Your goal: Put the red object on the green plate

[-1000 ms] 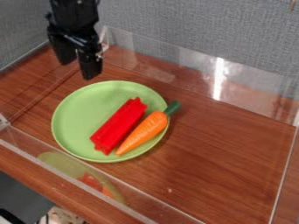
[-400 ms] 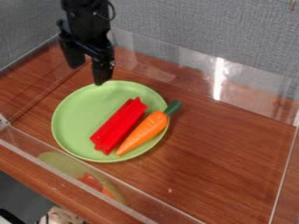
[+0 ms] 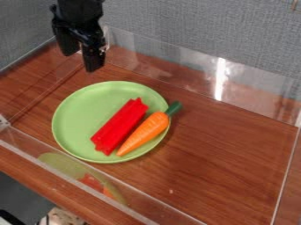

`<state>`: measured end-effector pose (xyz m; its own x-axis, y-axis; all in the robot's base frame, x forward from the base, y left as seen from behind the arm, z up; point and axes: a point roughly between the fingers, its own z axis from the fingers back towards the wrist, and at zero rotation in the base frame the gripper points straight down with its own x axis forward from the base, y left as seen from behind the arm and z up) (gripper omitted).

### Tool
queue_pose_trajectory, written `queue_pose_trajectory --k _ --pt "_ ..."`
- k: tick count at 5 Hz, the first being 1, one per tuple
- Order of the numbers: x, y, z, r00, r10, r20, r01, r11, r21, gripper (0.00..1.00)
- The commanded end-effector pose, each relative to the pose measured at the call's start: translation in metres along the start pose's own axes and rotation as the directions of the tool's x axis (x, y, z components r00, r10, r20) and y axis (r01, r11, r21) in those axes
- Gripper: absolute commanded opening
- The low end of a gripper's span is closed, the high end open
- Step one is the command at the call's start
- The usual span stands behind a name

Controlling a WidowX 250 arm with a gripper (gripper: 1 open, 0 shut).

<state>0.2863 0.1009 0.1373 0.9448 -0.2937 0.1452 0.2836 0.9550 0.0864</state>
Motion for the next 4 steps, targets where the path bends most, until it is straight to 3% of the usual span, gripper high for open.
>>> queue_pose_trajectory --k 1,2,3,4 --pt "-0.005 -0.003 0.025 0.999 -0.016 0.041 0.015 1.0 0.025 1.0" --pt "-0.004 -0.006 0.02 0.999 -0.015 0.046 0.015 1.0 0.007 1.0" --pt "-0.004 -0.01 0.015 0.999 -0.009 0.045 0.01 1.0 -0.021 0.0" --pt "-0.005 -0.014 0.012 0.999 0.012 0.034 -0.011 0.999 -0.04 1.0"
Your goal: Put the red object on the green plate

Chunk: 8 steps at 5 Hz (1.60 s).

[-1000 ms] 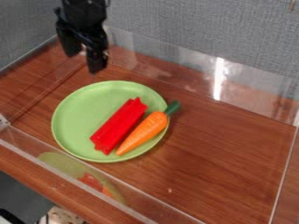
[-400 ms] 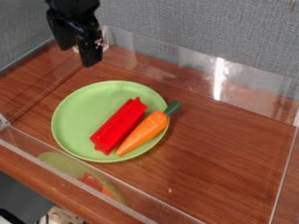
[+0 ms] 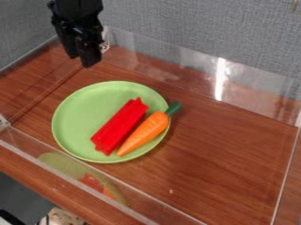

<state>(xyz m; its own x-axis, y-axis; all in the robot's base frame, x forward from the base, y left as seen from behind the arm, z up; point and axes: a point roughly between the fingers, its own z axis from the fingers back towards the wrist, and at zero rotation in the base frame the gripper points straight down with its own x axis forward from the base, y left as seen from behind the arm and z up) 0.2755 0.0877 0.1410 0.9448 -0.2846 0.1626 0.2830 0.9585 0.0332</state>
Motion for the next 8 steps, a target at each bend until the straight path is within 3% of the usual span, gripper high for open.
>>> queue_pose_trajectory --k 1,2,4,5,6,7,8 --pt "-0.005 0.008 0.001 1.0 -0.011 0.015 0.011 1.0 -0.009 1.0" --pt "-0.008 0.021 0.002 1.0 -0.031 0.004 0.031 1.0 0.004 1.0" --pt "0.021 0.011 0.013 0.993 -0.116 0.029 0.115 0.993 0.016 1.0" --pt "0.01 0.001 0.005 0.999 -0.04 0.031 0.04 0.999 -0.001 1.0" --pt "-0.002 -0.001 0.001 0.999 0.04 0.018 -0.04 0.999 0.022 1.0" --pt "-0.003 0.006 0.002 0.999 0.04 0.017 -0.041 0.998 0.054 1.0" --pt "0.008 0.02 0.011 1.0 0.02 0.024 -0.022 0.997 0.069 1.0"
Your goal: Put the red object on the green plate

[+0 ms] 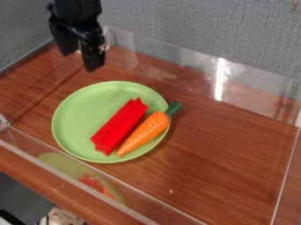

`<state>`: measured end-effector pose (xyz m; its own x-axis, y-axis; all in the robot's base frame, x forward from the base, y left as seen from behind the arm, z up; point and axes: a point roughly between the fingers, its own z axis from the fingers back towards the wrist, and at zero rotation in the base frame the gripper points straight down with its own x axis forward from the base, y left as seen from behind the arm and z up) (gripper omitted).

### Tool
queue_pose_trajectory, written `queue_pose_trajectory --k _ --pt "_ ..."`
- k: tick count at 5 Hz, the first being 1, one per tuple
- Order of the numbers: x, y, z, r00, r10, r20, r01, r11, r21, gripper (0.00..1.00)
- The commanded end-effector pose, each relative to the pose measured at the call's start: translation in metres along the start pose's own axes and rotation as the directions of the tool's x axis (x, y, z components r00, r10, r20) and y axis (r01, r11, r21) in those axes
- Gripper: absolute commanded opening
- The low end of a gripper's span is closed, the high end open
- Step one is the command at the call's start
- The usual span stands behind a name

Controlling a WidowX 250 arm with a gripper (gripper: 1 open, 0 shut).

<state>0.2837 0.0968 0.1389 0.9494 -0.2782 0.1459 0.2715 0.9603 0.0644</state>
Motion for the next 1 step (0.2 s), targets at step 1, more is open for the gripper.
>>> queue_pose_trajectory --k 1 --pt "0.0081 0.0207 0.013 0.999 -0.022 0.041 0.021 1.0 0.023 1.0"
